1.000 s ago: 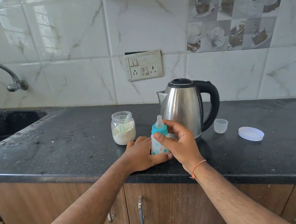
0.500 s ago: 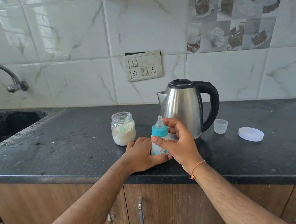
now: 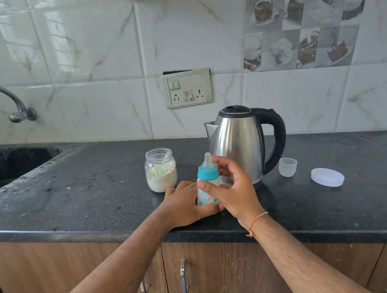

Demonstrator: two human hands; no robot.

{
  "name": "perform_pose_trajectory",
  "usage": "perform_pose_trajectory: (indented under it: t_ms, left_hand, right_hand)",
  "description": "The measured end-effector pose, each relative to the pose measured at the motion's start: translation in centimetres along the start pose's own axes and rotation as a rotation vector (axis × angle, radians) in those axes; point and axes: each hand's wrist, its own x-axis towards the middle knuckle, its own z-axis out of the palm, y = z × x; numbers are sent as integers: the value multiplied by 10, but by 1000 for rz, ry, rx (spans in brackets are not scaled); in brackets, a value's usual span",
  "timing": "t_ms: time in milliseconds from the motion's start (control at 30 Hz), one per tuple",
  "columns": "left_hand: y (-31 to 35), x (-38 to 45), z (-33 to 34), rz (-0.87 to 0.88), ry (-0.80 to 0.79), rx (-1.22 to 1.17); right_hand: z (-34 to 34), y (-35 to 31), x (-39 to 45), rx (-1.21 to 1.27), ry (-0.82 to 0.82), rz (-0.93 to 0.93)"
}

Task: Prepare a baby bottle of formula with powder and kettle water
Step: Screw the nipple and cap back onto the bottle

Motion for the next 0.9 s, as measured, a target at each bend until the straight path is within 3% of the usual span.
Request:
perform_pose_trajectory:
  t_ms: [900]
  left_hand:
    - [0, -1, 0, 4, 1, -7]
  right_hand:
    - [1, 0, 0, 14, 5, 49]
